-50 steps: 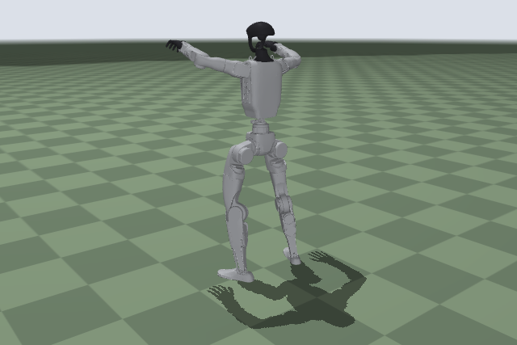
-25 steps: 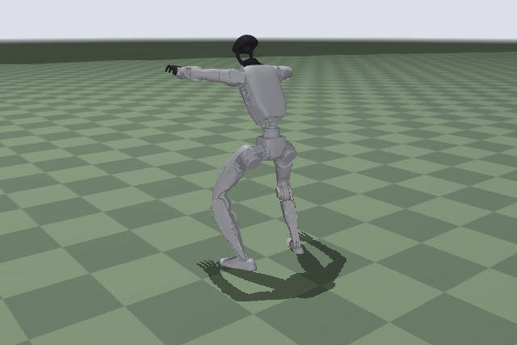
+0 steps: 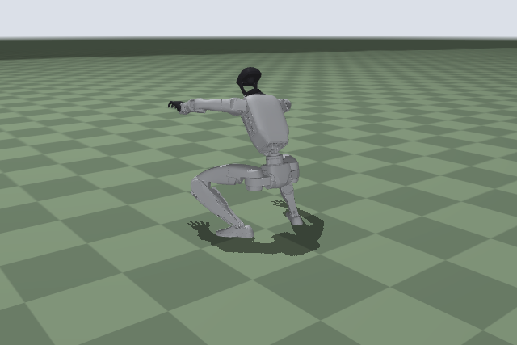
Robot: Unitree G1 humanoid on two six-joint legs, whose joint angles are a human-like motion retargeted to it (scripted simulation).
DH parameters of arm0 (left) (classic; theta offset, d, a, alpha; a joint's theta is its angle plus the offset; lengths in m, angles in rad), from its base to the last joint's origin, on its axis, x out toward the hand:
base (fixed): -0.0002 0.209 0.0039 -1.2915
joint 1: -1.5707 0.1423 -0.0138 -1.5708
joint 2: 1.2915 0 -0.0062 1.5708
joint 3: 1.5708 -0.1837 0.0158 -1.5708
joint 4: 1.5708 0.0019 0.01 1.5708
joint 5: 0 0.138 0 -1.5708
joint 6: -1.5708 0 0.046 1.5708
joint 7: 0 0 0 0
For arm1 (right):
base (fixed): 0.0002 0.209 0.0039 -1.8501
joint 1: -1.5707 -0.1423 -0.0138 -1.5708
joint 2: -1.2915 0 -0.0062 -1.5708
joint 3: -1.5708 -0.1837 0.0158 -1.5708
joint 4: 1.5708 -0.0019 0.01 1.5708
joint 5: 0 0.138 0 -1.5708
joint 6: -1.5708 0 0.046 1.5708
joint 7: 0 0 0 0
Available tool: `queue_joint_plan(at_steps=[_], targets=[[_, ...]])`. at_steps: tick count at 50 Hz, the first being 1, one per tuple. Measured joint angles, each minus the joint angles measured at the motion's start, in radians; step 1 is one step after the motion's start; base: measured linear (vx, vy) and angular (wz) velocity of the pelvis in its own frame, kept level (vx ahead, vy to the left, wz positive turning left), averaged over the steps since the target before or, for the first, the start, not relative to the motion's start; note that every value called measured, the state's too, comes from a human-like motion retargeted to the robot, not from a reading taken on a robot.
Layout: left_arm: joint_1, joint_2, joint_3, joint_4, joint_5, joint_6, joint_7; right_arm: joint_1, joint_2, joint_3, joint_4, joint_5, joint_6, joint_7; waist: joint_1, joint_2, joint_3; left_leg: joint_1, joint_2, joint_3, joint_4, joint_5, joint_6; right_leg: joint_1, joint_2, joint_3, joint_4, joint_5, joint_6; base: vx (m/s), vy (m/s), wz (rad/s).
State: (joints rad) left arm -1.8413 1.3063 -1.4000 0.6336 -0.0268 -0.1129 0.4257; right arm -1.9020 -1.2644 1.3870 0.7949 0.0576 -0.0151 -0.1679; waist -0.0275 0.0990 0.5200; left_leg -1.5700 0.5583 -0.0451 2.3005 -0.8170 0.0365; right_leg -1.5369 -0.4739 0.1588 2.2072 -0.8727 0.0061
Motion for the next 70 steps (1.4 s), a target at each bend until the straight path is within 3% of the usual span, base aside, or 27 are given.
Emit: queue_joint_plan(at_steps=[5, 9, 22, 32, 70], targets=[[0.103, -0.066, 0.000, 0.053, 0.004, 0.004, -0.009, 0.104, 0.052, 0.008, 0.031, -0.047, 0.010, 0.015, 0.031, -0.021, 0.000, 0.000, 0.026, -0.096, 0.180, -0.054, 0.035, -0.033, 0.067, 0.109, 0.172, 0.000, 0.025, -0.08, 0.00, -0.37], [0.180, -0.110, 0.000, 0.085, 0.006, 0.004, 0.001, 0.178, 0.095, 0.013, 0.051, -0.067, 0.013, 0.010, 0.036, -0.028, 0.000, 0.000, 0.014, -0.165, 0.268, -0.055, 0.023, -0.033, 0.112, 0.170, 0.268, 0.000, 0.038, -0.11, -0.03, -0.13], [0.336, -0.197, 0.000, 0.144, 0.028, 0.000, 0.036, 0.306, 0.225, 0.013, 0.110, -0.118, 0.020, -0.002, 0.039, -0.050, 0.000, 0.000, -0.043, -0.311, 0.414, -0.056, -0.093, -0.033, 0.230, 0.277, 0.430, 0.000, 0.136, -0.02, -0.01, -0.08], [0.346, -0.178, 0.000, 0.125, 0.008, -0.009, 0.026, 0.320, 0.200, 0.013, 0.102, -0.122, 0.011, 0.016, -0.004, -0.043, 0.000, 0.000, -0.085, -0.301, 0.425, -0.054, -0.099, -0.033, 0.224, 0.311, 0.450, 0.000, 0.147, -0.01, -0.01, 0.08], [0.349, -0.178, 0.000, 0.139, 0.013, -0.004, 0.002, 0.301, 0.210, 0.013, 0.091, -0.121, 0.008, 0.034, -0.004, -0.039, 0.000, 0.000, -0.084, -0.294, 0.427, -0.054, -0.086, -0.033, 0.229, 0.319, 0.452, 0.000, 0.151, 0.00, 0.00, 0.00]])
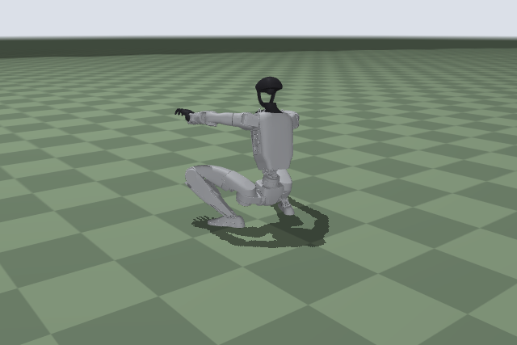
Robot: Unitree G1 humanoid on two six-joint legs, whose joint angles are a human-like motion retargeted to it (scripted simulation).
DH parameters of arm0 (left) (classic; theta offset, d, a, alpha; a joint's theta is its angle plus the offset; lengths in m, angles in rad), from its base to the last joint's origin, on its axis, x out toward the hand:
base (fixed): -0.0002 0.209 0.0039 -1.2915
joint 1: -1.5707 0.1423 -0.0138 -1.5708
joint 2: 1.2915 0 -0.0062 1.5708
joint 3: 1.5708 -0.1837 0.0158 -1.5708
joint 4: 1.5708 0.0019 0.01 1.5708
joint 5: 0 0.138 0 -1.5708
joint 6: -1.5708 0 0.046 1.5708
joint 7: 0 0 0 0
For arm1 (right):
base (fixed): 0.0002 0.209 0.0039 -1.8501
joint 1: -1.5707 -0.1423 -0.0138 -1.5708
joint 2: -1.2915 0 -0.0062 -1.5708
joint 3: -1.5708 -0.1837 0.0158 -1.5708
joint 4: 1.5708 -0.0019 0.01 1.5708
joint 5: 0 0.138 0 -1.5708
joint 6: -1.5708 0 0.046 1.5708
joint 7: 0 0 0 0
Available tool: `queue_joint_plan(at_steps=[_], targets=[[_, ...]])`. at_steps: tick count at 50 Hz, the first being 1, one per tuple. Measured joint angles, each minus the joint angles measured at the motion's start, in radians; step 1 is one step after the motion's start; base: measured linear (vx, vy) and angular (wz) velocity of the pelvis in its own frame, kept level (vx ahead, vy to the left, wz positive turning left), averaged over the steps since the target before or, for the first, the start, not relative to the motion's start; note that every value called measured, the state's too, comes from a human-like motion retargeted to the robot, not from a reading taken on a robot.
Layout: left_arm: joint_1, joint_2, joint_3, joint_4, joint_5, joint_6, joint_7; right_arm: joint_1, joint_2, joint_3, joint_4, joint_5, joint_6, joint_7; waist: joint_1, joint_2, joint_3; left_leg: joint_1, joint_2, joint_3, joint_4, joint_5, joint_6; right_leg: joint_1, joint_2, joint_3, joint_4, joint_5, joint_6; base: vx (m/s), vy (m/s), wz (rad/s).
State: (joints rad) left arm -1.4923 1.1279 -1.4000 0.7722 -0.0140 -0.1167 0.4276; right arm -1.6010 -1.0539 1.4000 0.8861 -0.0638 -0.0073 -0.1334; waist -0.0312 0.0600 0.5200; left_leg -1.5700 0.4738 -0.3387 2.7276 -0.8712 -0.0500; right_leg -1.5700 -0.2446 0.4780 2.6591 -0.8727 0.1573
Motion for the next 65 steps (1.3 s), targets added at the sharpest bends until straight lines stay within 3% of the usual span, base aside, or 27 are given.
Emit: queue_joint_plan(at_steps=[7, 12, 15, 23, 30, 35, 40, 45, 49, 57, 65], targets=[[-0.099, 0.085, 0.000, -0.021, -0.002, -0.005, -0.055, -0.112, -0.076, 0.000, -0.058, 0.020, -0.025, 0.039, 0.029, 0.013, 0.000, 0.000, 0.087, 0.097, -0.139, 0.001, 0.096, 0.000, -0.079, -0.147, -0.163, 0.000, -0.135, 0.04, 0.01, -0.08], [-0.255, 0.282, 0.000, -0.179, -0.016, -0.007, -0.110, -0.301, -0.193, 0.000, -0.147, -0.020, -0.045, 0.065, 0.036, 0.010, 0.000, 0.000, 0.129, 0.253, -0.366, 0.055, 0.119, 0.000, -0.145, -0.288, -0.387, 0.001, -0.216, 0.18, 0.01, 0.04], [-0.333, 0.401, 0.000, -0.272, 0.001, -0.008, -0.146, -0.408, -0.251, 0.000, -0.178, -0.033, -0.048, 0.070, 0.030, 0.003, 0.000, 0.033, 0.127, 0.334, -0.519, 0.106, 0.115, 0.034, -0.172, -0.357, -0.534, 0.017, -0.222, 0.18, -0.02, 0.13], [-0.307, 0.482, 0.000, -0.316, -0.010, -0.010, -0.198, -0.400, -0.296, 0.000, -0.162, -0.033, -0.045, 0.095, 0.029, 0.022, -0.068, 0.480, 0.083, 0.529, -1.023, 0.242, 0.013, 0.497, -0.177, -0.571, -1.083, 0.164, -0.156, 0.17, 0.03, -0.01], [-0.243, 0.434, 0.040, -0.253, -0.079, -0.022, -0.193, -0.253, -0.317, -0.089, -0.160, 0.028, -0.056, 0.061, 0.033, 0.011, -0.149, 0.928, -0.018, 0.700, -1.579, 0.409, -0.057, 0.959, -0.125, -0.733, -1.685, 0.370, -0.091, 0.22, 0.02, 0.05], [0.009, 0.332, 0.282, -0.167, -0.032, -0.030, -0.198, 0.064, -0.268, -0.375, -0.135, 0.108, -0.075, 0.041, 0.043, -0.026, -0.259, 1.227, -0.135, 0.806, -1.997, 0.510, -0.057, 1.253, -0.083, -0.801, -2.120, 0.521, -0.055, 0.24, 0.02, 0.02], [0.182, 0.238, 0.447, -0.102, 0.071, -0.035, -0.265, 0.243, -0.209, -0.506, -0.087, 0.098, -0.080, 0.113, 0.050, -0.050, -0.408, 1.396, -0.235, 0.853, -2.306, 0.591, -0.053, 1.411, -0.059, -0.842, -2.394, 0.625, -0.030, 0.19, 0.02, 0.05], [0.243, 0.163, 0.475, -0.056, 0.155, -0.039, -0.328, 0.313, -0.202, -0.515, -0.061, 0.070, -0.085, 0.165, 0.043, -0.046, -0.523, 1.474, -0.274, 0.839, -2.437, 0.624, -0.069, 1.516, -0.042, -0.895, -2.520, 0.663, -0.015, 0.12, 0.01, 0.28], [0.237, 0.101, 0.460, -0.015, 0.191, -0.057, -0.372, 0.325, -0.212, -0.506, -0.048, 0.038, -0.088, 0.168, 0.042, -0.045, -0.574, 1.522, -0.284, 0.819, -2.475, 0.619, -0.082, 1.592, -0.030, -0.931, -2.576, 0.666, -0.010, 0.08, 0.00, 0.27], [0.184, 0.023, 0.411, 0.045, 0.268, -0.073, -0.425, 0.322, -0.209, -0.496, -0.027, 0.002, -0.091, 0.186, 0.052, -0.057, -0.625, 1.597, -0.298, 0.813, -2.530, 0.600, -0.075, 1.676, -0.017, -0.953, -2.629, 0.645, -0.014, 0.01, 0.00, 0.02], [0.104, -0.042, 0.329, 0.080, 0.272, -0.063, -0.431, 0.296, -0.190, -0.481, 0.007, -0.003, -0.082, 0.201, 0.044, -0.062, -0.625, 1.578, -0.285, 0.782, -2.482, 0.546, -0.079, 1.668, -0.015, -0.940, -2.578, 0.578, -0.007, -0.06, -0.01, 0.10]])
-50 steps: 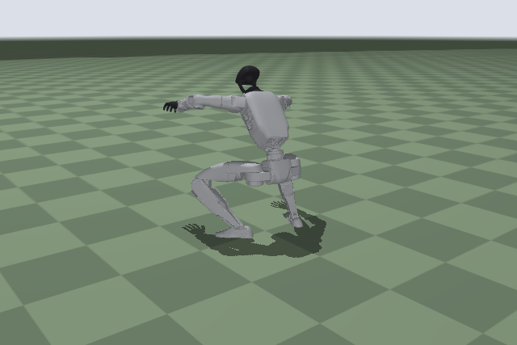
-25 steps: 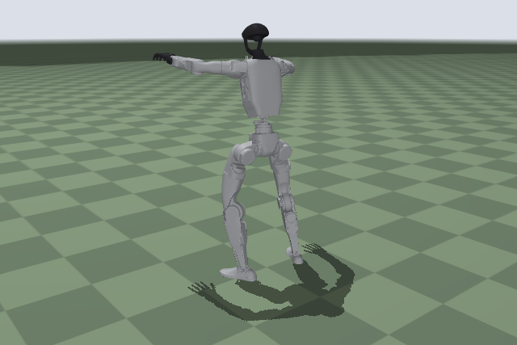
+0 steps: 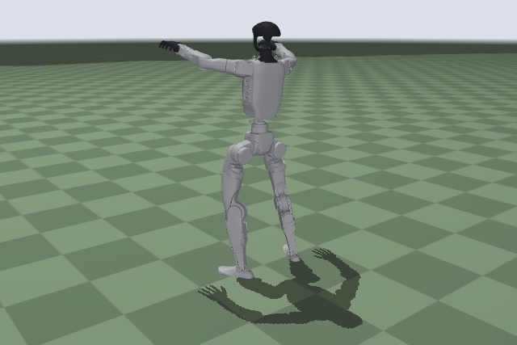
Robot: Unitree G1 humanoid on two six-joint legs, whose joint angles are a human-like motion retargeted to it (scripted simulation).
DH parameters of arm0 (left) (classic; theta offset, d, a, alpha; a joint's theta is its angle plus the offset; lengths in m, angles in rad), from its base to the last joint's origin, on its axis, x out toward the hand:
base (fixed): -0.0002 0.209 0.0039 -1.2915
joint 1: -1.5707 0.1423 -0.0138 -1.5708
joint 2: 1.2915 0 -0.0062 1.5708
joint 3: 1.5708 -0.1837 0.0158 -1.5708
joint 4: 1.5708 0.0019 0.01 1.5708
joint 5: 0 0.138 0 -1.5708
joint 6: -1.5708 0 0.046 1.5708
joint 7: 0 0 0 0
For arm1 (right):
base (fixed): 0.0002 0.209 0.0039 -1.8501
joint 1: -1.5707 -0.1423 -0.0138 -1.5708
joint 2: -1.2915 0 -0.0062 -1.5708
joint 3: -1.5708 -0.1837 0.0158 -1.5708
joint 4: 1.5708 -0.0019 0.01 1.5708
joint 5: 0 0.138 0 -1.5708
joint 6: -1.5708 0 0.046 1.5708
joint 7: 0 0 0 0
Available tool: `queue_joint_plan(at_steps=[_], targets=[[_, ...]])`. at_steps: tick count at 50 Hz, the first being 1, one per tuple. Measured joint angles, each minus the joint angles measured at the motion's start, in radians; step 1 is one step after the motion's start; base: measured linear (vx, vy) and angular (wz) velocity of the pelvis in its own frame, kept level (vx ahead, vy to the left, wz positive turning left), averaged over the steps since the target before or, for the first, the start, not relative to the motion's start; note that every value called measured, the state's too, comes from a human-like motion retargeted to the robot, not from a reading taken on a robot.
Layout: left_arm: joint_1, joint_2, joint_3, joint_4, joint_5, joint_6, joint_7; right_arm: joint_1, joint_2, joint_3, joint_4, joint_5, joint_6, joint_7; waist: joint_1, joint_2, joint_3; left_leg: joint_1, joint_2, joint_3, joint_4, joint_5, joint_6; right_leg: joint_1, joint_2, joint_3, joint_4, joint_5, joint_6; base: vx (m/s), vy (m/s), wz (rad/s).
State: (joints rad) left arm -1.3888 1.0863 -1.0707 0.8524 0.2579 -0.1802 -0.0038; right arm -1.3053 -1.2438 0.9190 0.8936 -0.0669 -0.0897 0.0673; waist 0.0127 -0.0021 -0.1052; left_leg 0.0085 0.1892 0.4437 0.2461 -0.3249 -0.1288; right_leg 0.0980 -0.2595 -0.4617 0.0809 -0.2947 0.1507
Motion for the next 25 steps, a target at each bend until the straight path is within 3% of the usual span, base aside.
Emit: queue_joint_plan(at_steps=[10, 25], targets=[[-0.079, -0.051, -0.055, 0.033, -0.010, 0.001, 0.016, -0.023, 0.013, 0.022, -0.001, -0.002, -0.002, 0.004, 0.017, -0.018, 0.006, -0.004, -0.006, -0.025, 0.017, -0.059, -0.010, -0.012, 0.008, 0.056, 0.011, -0.039, 0.027, -0.01, 0.00, 0.00], [-0.135, -0.028, -0.121, -0.016, -0.007, 0.002, 0.015, -0.089, 0.041, 0.064, -0.031, -0.001, -0.002, -0.004, 0.013, -0.008, 0.028, 0.019, 0.006, -0.010, -0.007, 0.023, -0.003, -0.012, 0.019, 0.068, 0.015, 0.011, 0.003, 0.00, 0.00, 0.00]])
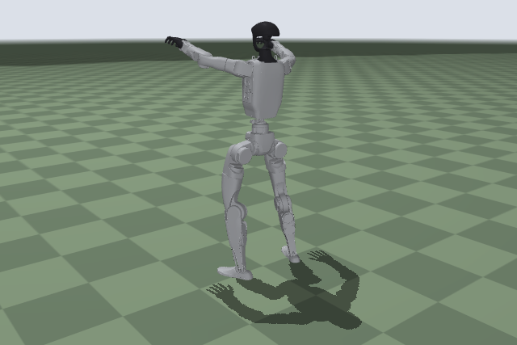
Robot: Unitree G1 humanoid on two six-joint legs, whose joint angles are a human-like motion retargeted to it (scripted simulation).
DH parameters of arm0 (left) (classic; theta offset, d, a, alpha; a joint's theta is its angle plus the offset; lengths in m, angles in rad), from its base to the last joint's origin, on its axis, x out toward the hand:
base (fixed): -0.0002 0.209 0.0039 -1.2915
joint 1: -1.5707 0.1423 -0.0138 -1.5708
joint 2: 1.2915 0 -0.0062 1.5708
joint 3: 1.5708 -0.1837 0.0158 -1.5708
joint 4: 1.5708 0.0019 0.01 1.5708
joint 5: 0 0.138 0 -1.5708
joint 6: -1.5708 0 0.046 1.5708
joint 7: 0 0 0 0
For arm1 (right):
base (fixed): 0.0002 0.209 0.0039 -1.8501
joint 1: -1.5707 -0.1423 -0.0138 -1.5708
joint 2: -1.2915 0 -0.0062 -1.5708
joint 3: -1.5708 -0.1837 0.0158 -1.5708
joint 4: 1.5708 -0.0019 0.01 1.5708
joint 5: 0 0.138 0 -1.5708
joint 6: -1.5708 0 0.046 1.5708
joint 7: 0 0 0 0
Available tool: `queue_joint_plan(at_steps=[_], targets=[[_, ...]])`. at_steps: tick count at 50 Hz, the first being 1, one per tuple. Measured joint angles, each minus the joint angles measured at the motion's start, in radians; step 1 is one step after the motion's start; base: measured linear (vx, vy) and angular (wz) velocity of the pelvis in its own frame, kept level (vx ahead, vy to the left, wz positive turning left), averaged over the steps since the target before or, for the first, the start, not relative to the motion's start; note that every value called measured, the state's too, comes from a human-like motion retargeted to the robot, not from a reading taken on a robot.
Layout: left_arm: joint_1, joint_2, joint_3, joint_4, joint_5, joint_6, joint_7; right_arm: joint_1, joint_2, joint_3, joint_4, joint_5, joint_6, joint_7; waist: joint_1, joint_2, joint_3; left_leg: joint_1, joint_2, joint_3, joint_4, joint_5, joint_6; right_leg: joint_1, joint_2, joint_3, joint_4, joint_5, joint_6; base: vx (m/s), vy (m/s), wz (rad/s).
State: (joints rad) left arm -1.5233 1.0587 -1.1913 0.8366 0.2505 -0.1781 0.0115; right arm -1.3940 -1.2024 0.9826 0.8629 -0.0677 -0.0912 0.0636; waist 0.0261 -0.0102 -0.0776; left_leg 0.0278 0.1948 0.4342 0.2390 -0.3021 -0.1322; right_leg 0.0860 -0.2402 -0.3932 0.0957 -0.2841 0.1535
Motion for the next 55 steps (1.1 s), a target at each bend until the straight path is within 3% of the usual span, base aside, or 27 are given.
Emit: queue_joint_plan(at_steps=[20, 31, 37, 43, 47, 55], targets=[[-0.060, 0.053, -0.021, -0.031, -0.076, -0.005, 0.011, -0.074, -0.046, 0.049, -0.008, 0.000, -0.002, -0.008, -0.002, -0.009, 0.047, 0.006, 0.009, 0.004, 0.001, 0.010, 0.004, 0.017, 0.007, -0.019, -0.015, 0.008, -0.005, 0.03, -0.01, -0.01], [-0.056, 0.104, 0.061, -0.058, -0.155, 0.006, 0.070, -0.108, -0.037, -0.014, 0.013, 0.041, 0.012, -0.076, -0.026, -0.008, 0.207, -0.095, 0.027, -0.028, 0.100, 0.009, 0.016, -0.084, -0.016, -0.006, 0.108, -0.019, -0.023, -0.08, 0.00, 0.06], [-0.101, 0.186, 0.070, -0.116, -0.198, 0.004, 0.142, -0.182, -0.055, -0.023, -0.008, 0.079, 0.013, -0.145, -0.066, 0.001, 0.378, -0.275, 0.082, -0.096, 0.384, -0.097, 0.019, -0.245, -0.069, 0.009, 0.409, -0.156, -0.041, -0.21, 0.00, 0.19], [-0.291, 0.272, -0.076, -0.146, -0.140, 0.013, 0.165, -0.339, -0.113, 0.050, -0.024, 0.076, 0.019, -0.178, -0.062, 0.019, 0.578, -0.527, 0.168, -0.175, 0.847, -0.279, 0.047, -0.500, -0.150, 0.087, 0.905, -0.372, -0.093, -0.23, 0.01, -0.01], [-0.402, 0.300, -0.209, -0.137, -0.174, 0.029, 0.171, -0.404, -0.130, 0.106, -0.022, 0.206, -0.010, -0.204, -0.058, 0.024, 0.598, -0.741, 0.202, -0.223, 1.115, -0.361, 0.066, -0.729, -0.201, 0.165, 1.202, -0.475, -0.143, -0.18, 0.01, 0.01], [-0.385, 0.296, -0.209, -0.104, -0.261, 0.032, 0.207, -0.535, -0.094, 0.219, 0.028, 0.248, 0.020, -0.229, -0.075, 0.057, 0.598, -1.184, 0.239, -0.345, 1.575, -0.425, 0.055, -1.165, -0.272, 0.316, 1.685, -0.588, -0.167, -0.13, 0.02, 0.11]])
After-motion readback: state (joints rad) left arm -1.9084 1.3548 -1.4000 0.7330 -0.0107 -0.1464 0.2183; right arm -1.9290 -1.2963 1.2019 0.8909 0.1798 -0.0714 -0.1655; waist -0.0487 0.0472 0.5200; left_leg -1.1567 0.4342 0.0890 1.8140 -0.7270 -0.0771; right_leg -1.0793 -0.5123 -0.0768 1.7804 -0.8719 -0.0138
